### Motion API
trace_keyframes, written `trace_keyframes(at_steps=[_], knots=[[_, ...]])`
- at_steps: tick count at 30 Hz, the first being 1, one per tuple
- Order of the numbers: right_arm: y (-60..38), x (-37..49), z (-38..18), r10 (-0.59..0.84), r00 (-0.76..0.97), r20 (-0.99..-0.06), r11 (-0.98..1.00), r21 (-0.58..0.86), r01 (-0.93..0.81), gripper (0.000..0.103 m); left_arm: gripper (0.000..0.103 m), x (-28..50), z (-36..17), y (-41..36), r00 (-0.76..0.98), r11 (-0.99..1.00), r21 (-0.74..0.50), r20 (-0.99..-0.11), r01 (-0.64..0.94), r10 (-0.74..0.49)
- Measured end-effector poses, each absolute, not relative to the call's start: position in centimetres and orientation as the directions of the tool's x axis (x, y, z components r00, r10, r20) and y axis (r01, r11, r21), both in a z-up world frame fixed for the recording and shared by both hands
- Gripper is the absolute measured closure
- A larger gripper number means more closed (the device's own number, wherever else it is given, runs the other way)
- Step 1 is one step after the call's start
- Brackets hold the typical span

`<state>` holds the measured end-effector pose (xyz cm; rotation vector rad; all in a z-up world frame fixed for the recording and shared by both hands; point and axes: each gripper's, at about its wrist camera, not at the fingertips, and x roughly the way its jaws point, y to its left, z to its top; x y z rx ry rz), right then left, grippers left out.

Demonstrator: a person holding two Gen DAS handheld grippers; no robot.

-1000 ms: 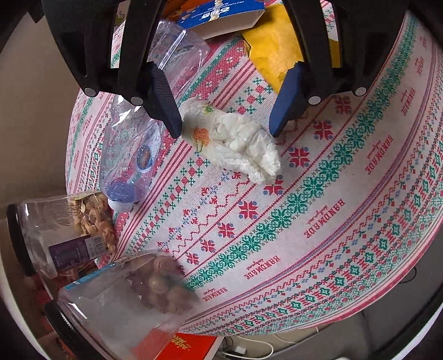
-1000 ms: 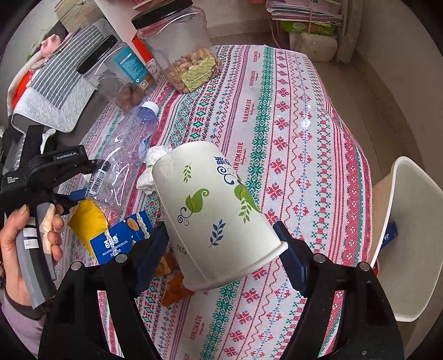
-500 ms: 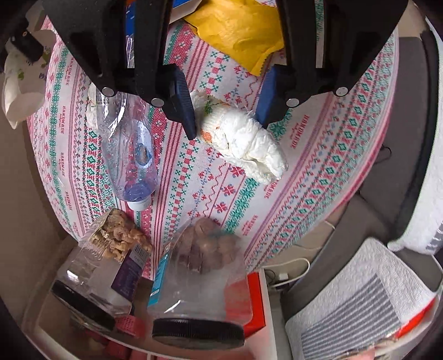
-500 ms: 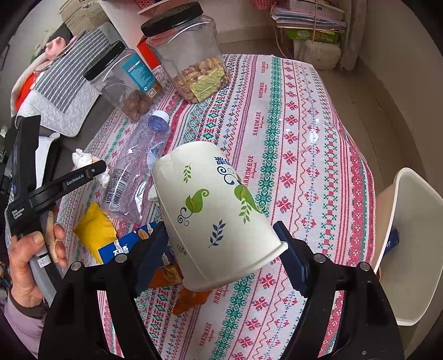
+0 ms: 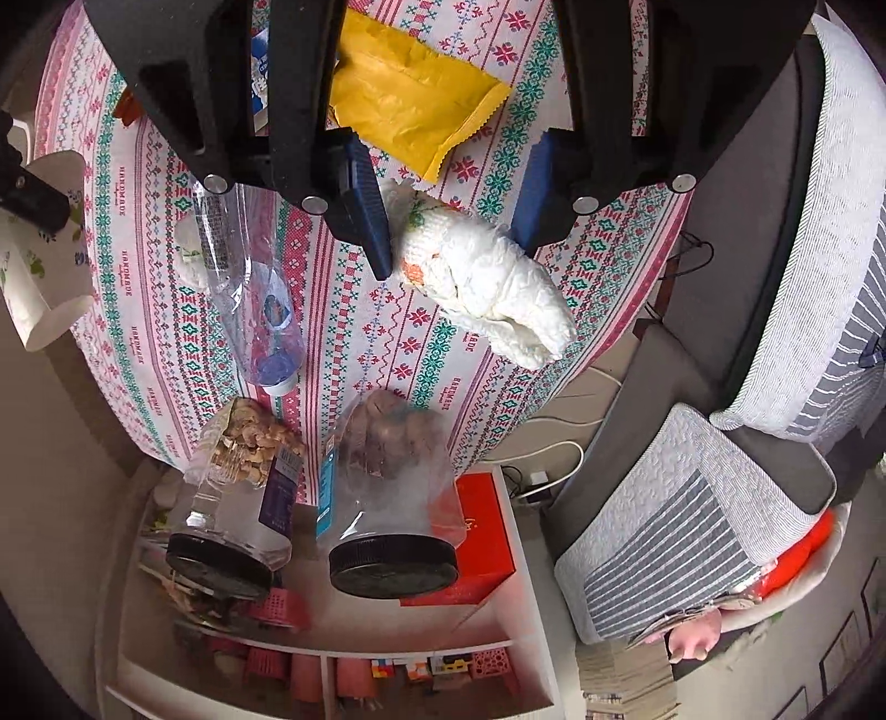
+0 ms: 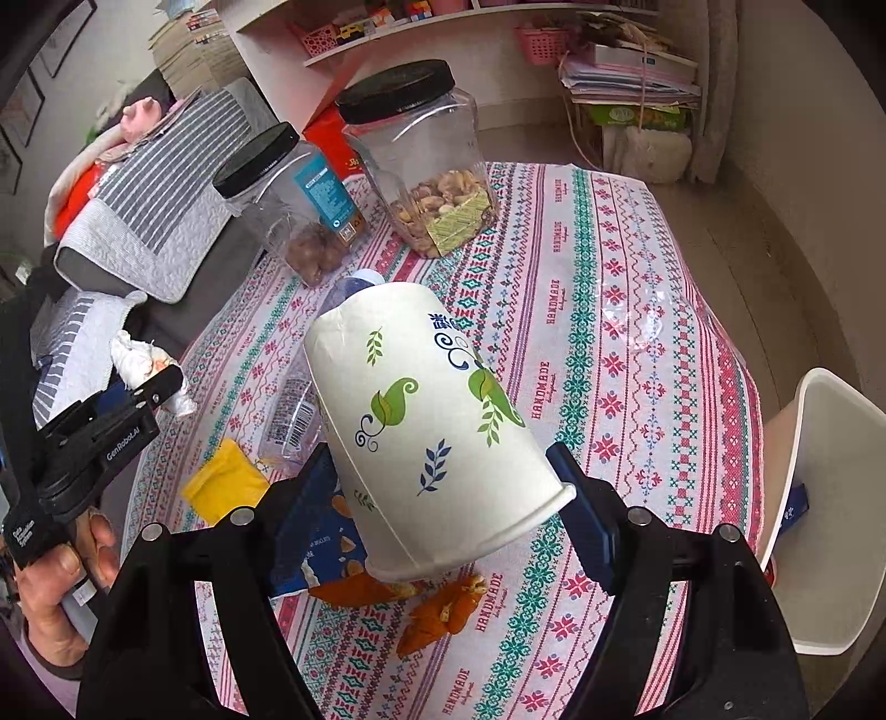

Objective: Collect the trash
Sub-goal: 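Lift the paper cup with right tool while left tool lifts the plastic wrapper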

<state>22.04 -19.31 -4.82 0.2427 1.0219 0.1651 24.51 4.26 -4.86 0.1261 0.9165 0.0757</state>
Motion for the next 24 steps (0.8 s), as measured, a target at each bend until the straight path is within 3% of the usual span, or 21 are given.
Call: trace_keyframes(at_steps=[24], knots=[[-19.9,19.1,-3.3,0.194,0.592,-0.783,0.976,0.216,-0.033,0.030,0.060,19.3,-2.3,1.6,0.684,0.993,0.111,-0.726,0.024,0.065]])
